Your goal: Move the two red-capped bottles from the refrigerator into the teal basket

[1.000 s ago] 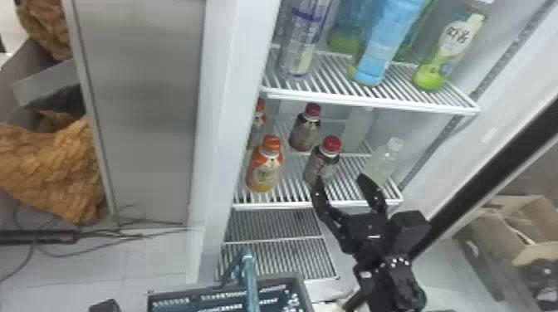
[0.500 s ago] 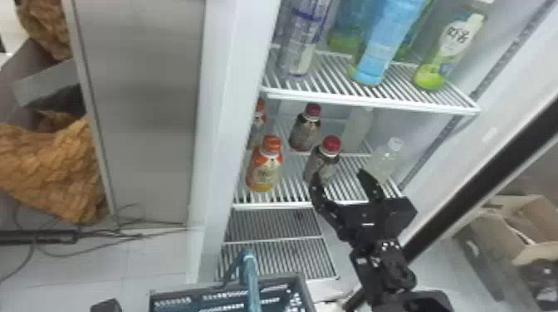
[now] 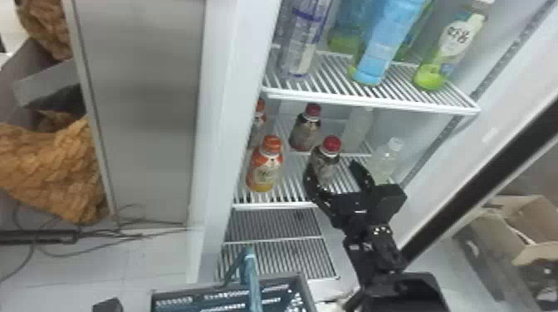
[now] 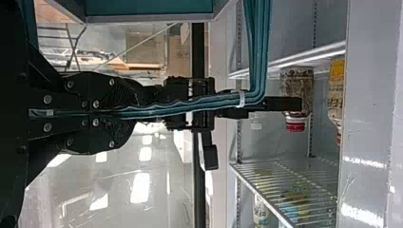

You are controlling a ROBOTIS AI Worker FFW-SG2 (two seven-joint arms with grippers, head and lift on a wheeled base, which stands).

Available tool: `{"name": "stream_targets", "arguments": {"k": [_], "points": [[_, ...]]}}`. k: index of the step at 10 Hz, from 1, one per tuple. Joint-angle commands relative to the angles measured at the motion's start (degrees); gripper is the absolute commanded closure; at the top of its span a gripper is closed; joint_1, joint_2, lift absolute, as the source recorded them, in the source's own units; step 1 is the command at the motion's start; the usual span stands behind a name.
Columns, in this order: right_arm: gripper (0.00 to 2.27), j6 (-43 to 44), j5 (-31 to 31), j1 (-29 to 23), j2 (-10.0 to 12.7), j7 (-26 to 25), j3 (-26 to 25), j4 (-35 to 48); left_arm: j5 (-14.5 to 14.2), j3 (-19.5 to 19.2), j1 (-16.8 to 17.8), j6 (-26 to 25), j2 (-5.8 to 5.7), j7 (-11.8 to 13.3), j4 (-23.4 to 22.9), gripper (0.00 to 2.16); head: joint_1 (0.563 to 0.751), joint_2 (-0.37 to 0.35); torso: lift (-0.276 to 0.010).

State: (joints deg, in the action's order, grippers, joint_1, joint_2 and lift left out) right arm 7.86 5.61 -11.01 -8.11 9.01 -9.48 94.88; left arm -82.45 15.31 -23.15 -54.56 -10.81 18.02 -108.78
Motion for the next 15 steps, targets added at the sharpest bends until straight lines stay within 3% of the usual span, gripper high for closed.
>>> {"name": "stream_targets", "arguments": {"k": [1,6,8,10,15], "points": [[0.07,-0.12,0.21,1.59,-0.07,0.04,0.46,-1.44,-0.04,0.00,0.10,0.15,0.00,0.00,0.01,1.11,0.695,-0.350,-0.228],[0.17,-0.96,2.38,5.39,-0.42,0.57,2.06,-5.80,-0.27,0.45,0.38,0.29,0.00,0.00,0.29,1.11,0.695,-0.350,-0.228],[0.51,-1.24,3.07,5.53,-0.50,0.66,2.06,-5.94,-0.50,0.68,0.52,0.29,-0.09,0.00,0.43,1.11,0.695,-0.350,-0.228],[0.65,-1.24,3.98,5.10,-0.50,0.57,2.06,-5.94,-0.61,1.03,0.80,0.43,-0.18,0.00,0.57,1.11,0.695,-0.350,-0.228],[0.69,-4.20,6.50,1.17,-0.94,0.66,1.14,2.64,-0.73,1.03,0.94,0.71,-0.09,0.00,0.57,1.11,0.695,-0.350,-0.228]]}}
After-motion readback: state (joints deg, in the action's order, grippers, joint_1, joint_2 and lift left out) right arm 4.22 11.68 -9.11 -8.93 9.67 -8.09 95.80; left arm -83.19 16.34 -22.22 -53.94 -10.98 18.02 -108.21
